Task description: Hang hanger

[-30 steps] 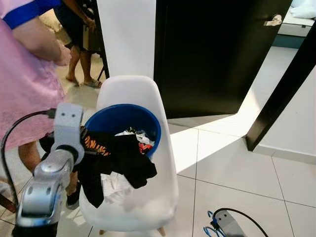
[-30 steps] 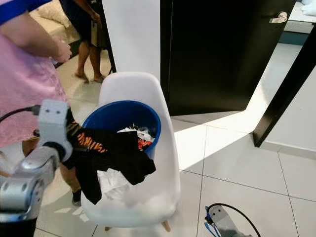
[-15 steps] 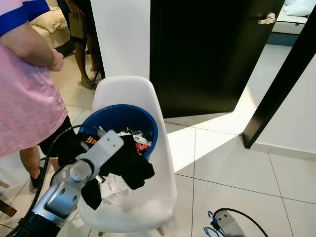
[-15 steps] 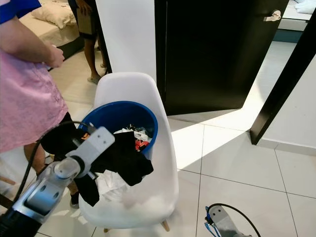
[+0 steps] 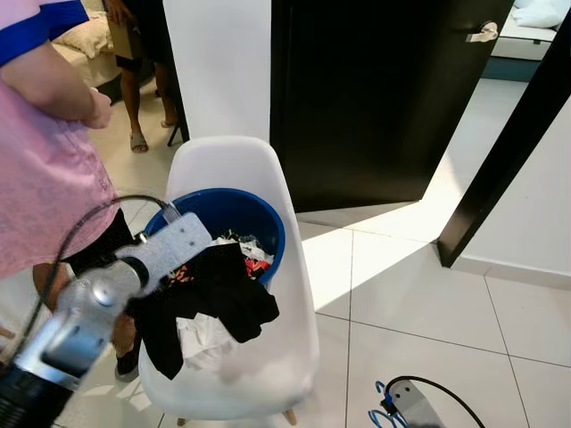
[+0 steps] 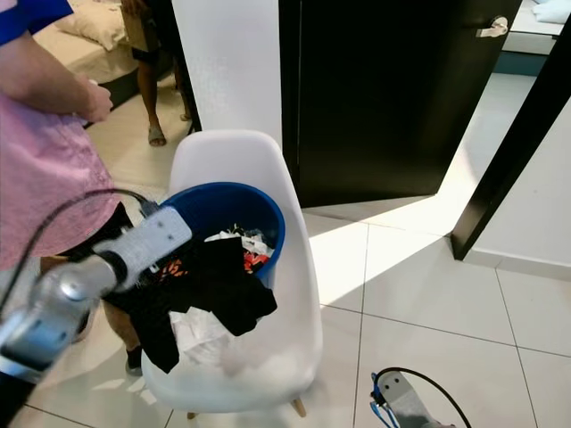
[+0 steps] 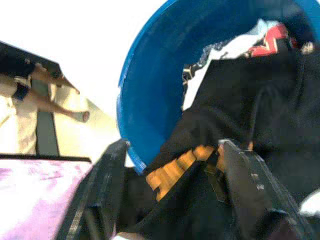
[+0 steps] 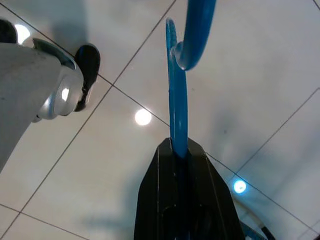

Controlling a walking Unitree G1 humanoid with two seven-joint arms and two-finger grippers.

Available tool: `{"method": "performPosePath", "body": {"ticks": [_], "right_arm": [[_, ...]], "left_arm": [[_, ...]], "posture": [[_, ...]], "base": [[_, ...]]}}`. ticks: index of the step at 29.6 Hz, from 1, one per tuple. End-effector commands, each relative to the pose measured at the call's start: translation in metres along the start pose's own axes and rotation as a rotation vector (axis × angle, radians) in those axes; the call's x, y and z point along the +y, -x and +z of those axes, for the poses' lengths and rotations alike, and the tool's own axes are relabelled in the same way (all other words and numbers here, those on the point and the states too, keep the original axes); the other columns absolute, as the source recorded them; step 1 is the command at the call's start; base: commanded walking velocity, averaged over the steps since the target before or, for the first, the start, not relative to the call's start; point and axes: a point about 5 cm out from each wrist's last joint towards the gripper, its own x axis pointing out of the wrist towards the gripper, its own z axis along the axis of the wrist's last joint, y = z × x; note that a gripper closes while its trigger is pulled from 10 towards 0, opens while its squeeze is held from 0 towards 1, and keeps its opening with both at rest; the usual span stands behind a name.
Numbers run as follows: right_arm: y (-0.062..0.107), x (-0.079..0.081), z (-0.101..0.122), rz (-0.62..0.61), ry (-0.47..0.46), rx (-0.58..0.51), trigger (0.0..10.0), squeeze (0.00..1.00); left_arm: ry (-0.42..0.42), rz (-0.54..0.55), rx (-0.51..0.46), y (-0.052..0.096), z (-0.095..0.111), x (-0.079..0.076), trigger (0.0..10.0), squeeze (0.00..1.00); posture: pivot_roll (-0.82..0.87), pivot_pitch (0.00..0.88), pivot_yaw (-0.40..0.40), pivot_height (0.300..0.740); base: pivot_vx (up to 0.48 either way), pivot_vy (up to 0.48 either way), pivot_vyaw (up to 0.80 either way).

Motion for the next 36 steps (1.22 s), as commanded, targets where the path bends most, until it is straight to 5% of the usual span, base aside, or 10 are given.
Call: {"method": "performPosePath", "body": {"ticks": [1, 5, 7, 8, 9, 10, 16, 26, 30, 36], "right_arm": [[-0.001, 0.003, -0.001, 0.009, 0.015, 0.007, 10.0, 0.0], [-0.001, 0.003, 0.0, 0.009, 0.017, 0.007, 10.0, 0.0], [-0.001, 0.003, 0.0, 0.01, 0.018, 0.007, 10.0, 0.0], [-0.001, 0.003, 0.0, 0.01, 0.018, 0.007, 10.0, 0.0], [-0.001, 0.003, 0.0, 0.01, 0.017, 0.007, 10.0, 0.0], [-0.001, 0.003, 0.001, 0.009, 0.017, 0.006, 10.0, 0.0], [-0.001, 0.003, 0.001, 0.01, 0.016, 0.005, 10.0, 0.0], [-0.001, 0.004, 0.001, 0.011, 0.018, 0.005, 10.0, 0.0], [-0.001, 0.004, 0.002, 0.011, 0.019, 0.005, 10.0, 0.0], [-0.001, 0.005, 0.001, 0.01, 0.012, 0.006, 10.0, 0.0]], "left_arm": [[-0.012, -0.035, -0.02, 0.006, 0.002, 0.003, 10.0, 1.0], [-0.119, -0.26, 0.014, 0.035, -0.006, 0.001, 10.0, 1.0], [-0.185, -0.488, 0.11, 0.059, -0.02, -0.009, 10.0, 1.0], [-0.194, -0.562, 0.152, 0.067, -0.025, -0.012, 10.0, 0.92], [-0.202, -0.615, 0.191, 0.074, -0.03, -0.014, 10.0, 0.53], [-0.205, -0.648, 0.225, 0.078, -0.033, -0.015, 10.0, 0.0], [-0.269, -0.694, 0.323, 0.08, -0.056, -0.024, 10.0, 0.0], [-0.406, -0.292, 0.274, 0.032, -0.092, -0.032, 10.0, 0.0], [-0.418, -0.276, 0.258, 0.028, -0.095, -0.037, 10.0, 0.0], [-0.38, -0.361, 0.223, 0.023, -0.1, -0.069, 10.0, 0.0]], "posture": [[-0.05, 0.06, -0.017, 0.74], [-0.04, 0.062, -0.022, 0.74], [-0.04, 0.06, -0.021, 0.74], [-0.04, 0.06, -0.021, 0.74], [-0.05, 0.06, -0.018, 0.74], [-0.05, 0.06, -0.018, 0.74], [-0.04, 0.06, -0.016, 0.74], [-0.04, 0.06, -0.019, 0.74], [-0.05, 0.058, -0.019, 0.74], [-0.06, 0.056, -0.009, 0.74]], "base": [[0.0, 0.0, 0.0], [0.0, 0.0, 0.0], [0.0, 0.0, 0.0], [0.0, 0.0, 0.0], [0.0, 0.0, 0.0], [0.0, 0.0, 0.0], [0.0, 0.0, 0.0], [0.0, 0.0, 0.0], [0.0, 0.0, 0.0], [0.0, 0.0, 0.0]]}}
